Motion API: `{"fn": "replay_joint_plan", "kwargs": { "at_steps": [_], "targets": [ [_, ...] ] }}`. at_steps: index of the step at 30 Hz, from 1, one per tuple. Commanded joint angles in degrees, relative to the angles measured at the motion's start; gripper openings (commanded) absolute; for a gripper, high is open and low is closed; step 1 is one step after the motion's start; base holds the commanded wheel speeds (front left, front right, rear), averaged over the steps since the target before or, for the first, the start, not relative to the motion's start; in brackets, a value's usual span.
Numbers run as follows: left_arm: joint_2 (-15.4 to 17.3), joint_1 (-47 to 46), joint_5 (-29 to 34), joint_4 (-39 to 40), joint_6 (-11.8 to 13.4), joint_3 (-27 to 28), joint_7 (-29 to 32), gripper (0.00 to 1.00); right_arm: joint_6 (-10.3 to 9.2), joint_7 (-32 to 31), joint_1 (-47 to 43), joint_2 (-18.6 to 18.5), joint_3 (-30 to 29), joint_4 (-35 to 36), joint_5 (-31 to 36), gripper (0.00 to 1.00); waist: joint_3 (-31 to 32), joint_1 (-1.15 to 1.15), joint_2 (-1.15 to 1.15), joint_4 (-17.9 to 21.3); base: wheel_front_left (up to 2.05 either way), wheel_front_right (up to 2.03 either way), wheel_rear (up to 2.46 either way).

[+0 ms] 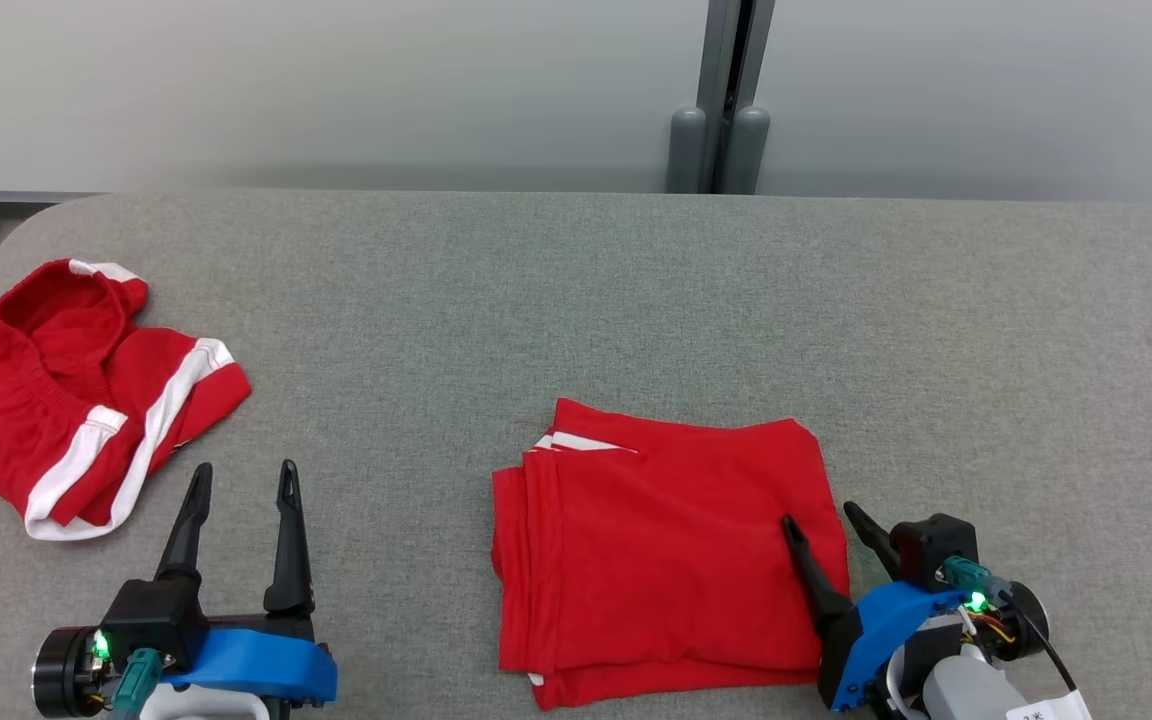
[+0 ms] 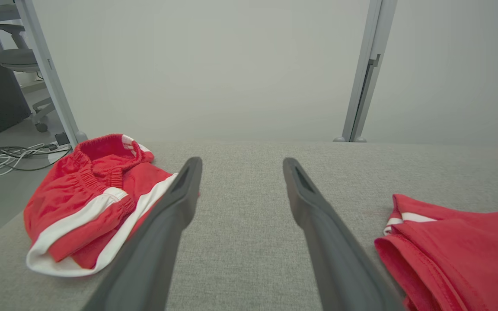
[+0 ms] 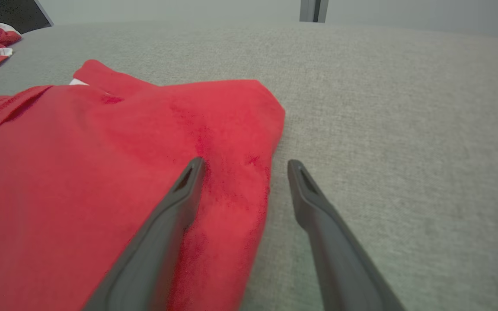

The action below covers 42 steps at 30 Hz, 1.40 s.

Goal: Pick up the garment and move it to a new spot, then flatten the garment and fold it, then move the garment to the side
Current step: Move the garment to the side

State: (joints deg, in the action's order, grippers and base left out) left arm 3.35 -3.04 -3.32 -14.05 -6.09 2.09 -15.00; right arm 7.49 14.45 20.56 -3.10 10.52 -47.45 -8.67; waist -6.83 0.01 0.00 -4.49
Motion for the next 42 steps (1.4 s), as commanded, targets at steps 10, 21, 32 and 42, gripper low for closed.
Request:
{"fn": "replay_joint_plan", "kwargs": {
  "at_steps": [10, 21, 32, 42],
  "targets": [
    [-0.2, -1.9, -0.3, -0.2, 0.1, -0.4, -0.3, 1.0, 0.08, 0.5, 1.5, 0.4, 7.1, -7.1, -6.6, 1.0, -1.0, -0.01, 0.0, -0.4, 0.0, 0.0, 0.0],
    [-0.3, -2.5, -0.8, -0.2, 0.4, -0.5, -0.2, 1.0, 0.01, 0.6, 4.4, 0.2, 7.8, -4.3, -8.1, 0.0, -2.2, -0.01, 0.0, -0.2, 0.0, 0.0, 0.0],
    [-0.4, -7.0, -1.0, 1.2, 0.2, -1.6, -0.3, 1.0, 0.01, 0.7, 15.4, -5.8, 6.2, -0.4, -2.7, 0.0, -7.2, -0.01, 0.0, -0.8, 0.0, 0.0, 0.0],
    [-0.2, -14.2, -0.5, 4.6, -0.3, -3.1, -0.2, 1.0, 0.0, 0.7, 28.9, -17.3, 4.1, 0.8, -2.4, 0.0, -17.1, -0.01, 0.0, 1.6, 0.0, 0.0, 0.0]
  ]
}}
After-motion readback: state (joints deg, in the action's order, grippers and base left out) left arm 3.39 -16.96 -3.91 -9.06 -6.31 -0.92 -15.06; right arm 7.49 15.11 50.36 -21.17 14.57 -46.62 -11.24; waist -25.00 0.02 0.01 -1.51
